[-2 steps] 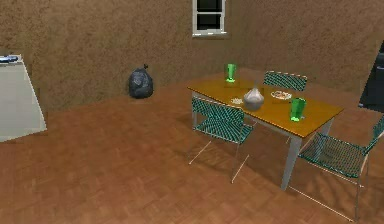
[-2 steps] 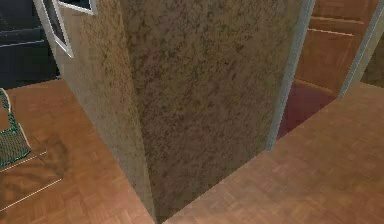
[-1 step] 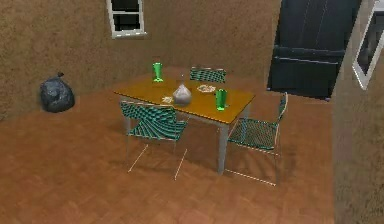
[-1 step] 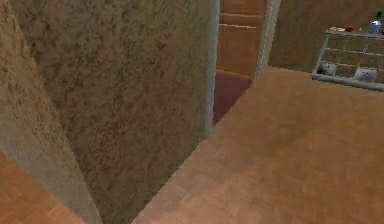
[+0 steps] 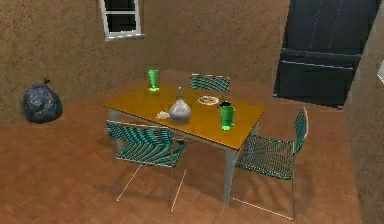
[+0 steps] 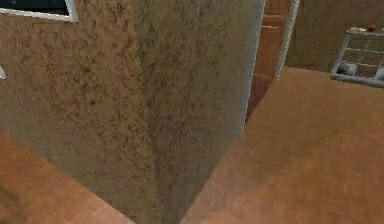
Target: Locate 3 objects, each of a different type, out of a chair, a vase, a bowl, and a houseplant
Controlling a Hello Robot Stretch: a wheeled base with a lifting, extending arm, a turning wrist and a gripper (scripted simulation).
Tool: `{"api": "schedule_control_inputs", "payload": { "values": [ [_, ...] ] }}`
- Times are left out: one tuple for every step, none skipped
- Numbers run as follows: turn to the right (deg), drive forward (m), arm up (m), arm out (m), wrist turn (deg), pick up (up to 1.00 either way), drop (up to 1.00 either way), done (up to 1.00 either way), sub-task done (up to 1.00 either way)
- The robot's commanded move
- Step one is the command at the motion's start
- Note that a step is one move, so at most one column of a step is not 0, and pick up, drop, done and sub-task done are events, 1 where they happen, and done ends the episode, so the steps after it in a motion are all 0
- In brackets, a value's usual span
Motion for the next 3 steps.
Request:
{"api": "schedule_control_inputs", "payload": {
  "values": [
    [6.0,0.00,0.00,0.00,0.0,0.00,0.00,0.00,0.00],
    [0.0,0.50,0.00,0.00,0.0,0.00,0.00,0.00,0.00],
    [-12.0,0.00,0.00,0.00,0.0,0.00,0.00,0.00,0.00]
  ]
}}
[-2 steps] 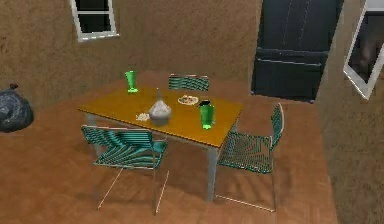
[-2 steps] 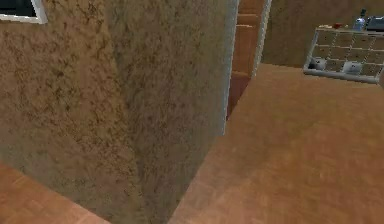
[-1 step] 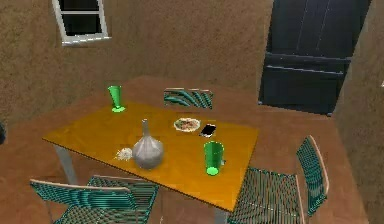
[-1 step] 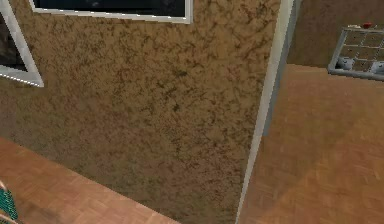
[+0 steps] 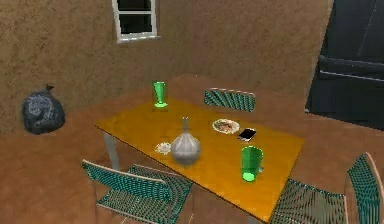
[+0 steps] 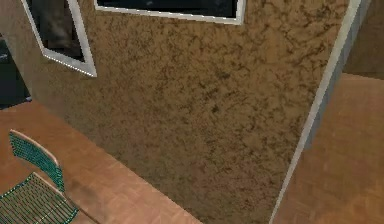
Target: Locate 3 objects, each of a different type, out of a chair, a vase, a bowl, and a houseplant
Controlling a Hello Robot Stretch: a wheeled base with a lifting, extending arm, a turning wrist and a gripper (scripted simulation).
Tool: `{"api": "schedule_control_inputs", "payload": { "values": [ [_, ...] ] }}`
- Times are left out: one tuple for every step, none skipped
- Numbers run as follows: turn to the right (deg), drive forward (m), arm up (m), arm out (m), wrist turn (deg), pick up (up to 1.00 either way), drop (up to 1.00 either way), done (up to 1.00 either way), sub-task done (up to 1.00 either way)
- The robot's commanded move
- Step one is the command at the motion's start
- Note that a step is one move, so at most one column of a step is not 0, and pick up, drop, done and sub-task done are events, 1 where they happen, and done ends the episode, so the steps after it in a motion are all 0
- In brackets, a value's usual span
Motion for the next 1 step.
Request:
{"api": "schedule_control_inputs", "payload": {
  "values": [
    [0.0,0.00,0.00,0.00,0.0,0.00,0.00,1.00,0.00]
  ]
}}
